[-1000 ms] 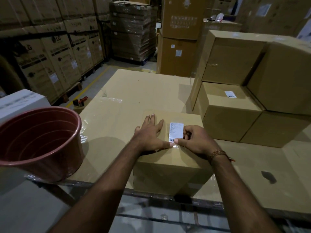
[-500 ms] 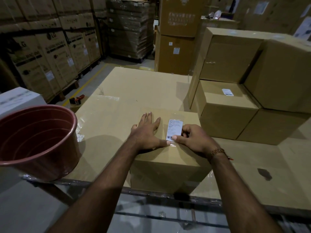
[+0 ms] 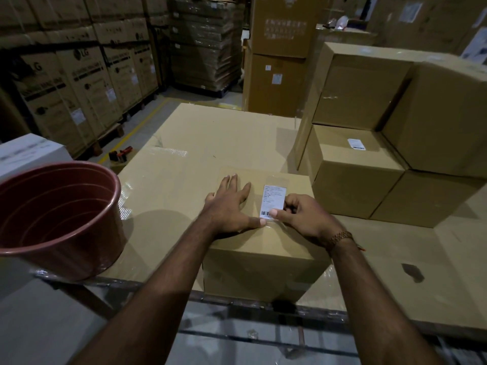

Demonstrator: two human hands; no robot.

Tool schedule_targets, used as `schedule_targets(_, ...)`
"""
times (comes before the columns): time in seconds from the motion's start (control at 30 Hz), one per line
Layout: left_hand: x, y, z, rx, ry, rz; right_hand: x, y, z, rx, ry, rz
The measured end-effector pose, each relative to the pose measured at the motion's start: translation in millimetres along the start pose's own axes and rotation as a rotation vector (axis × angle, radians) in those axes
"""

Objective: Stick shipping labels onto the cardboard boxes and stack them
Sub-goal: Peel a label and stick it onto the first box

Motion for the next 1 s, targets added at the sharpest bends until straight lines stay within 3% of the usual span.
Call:
schedule_targets(0.67, -3.7, -0.7, 1.0, 0.000, 0.001, -0.010, -9.0, 9.8, -1.0, 0.089, 0.044, -0.013)
schedule_targets(0.9, -3.4, -1.4, 0.2, 0.073, 0.192, -0.024, -10.6, 10.1, -0.7, 0.126, 0.038, -0.012)
schedule_targets(1.0, -4.9, -1.9, 0.5, 0.061, 0.179, -0.021, -11.2, 10.2, -0.4, 0.143, 0.049, -0.011)
Point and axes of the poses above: each hand's wrist, its own x-axis towards the middle knuckle, its own z-axis out of the back of the hand, y = z × x, the point moved 5 cm from there along x, towards the middle knuckle, and after that the axes turned 5 degrees about -y, right-handed, at the moved point
